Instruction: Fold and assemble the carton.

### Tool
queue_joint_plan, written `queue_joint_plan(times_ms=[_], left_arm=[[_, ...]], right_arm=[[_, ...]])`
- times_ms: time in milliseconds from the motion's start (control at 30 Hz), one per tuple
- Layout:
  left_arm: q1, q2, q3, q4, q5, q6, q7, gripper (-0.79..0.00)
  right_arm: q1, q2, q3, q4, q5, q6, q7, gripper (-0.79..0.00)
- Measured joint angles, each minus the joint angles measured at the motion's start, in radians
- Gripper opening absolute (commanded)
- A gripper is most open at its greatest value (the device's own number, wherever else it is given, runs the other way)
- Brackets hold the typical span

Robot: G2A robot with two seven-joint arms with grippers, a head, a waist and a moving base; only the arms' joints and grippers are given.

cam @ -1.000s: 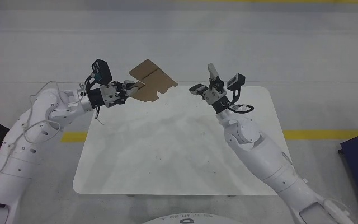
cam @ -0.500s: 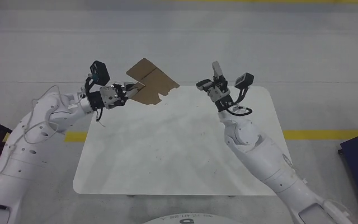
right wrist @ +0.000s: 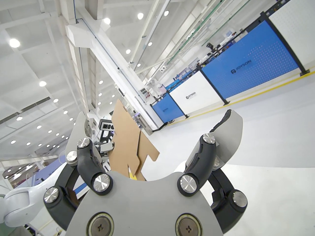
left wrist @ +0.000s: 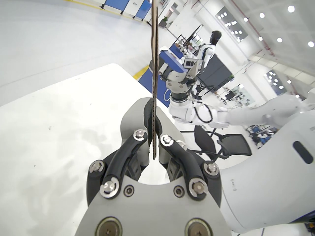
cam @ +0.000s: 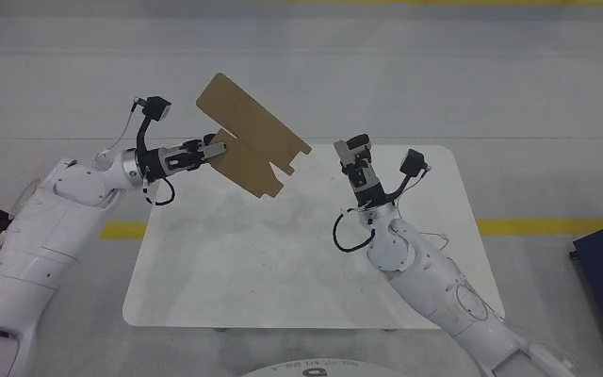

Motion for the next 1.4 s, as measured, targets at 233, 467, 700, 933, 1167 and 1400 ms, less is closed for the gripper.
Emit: queue_joint_plan(times_ms=[233,467,700,933,1167,1400], left_arm=[[0.001,0.000,0.000,-0.001,0.005,0.001,0.004,-0.785],[0.041,-0.020,0.027,-0.007,-0.060,0.032,0.002,-0.785],[0.012,-0.049,0.046,0.066,-0.215,0.039,-0.105,-0.785],[-0.011,-0.073,0.051,0.105,-0.214,0.027,-0.139,-0.785],[-0.013,-0.085,0.041,0.116,-0.193,0.026,-0.145,-0.785],[-0.001,-0.092,0.022,0.128,-0.209,0.024,-0.167,-0.785]], right_arm=[[0.000,0.000,0.001,0.001,0.003,0.001,0.010,0.000],[0.008,-0.006,0.006,0.034,0.108,-0.001,0.238,0.000],[-0.032,-0.006,0.026,0.026,0.103,0.011,0.360,0.000],[-0.093,-0.001,0.044,-0.023,0.056,-0.013,0.439,0.000],[-0.101,-0.011,0.030,-0.048,0.000,0.023,0.471,-0.055],[-0.089,-0.025,0.024,-0.037,-0.005,0.045,0.471,-0.111]])
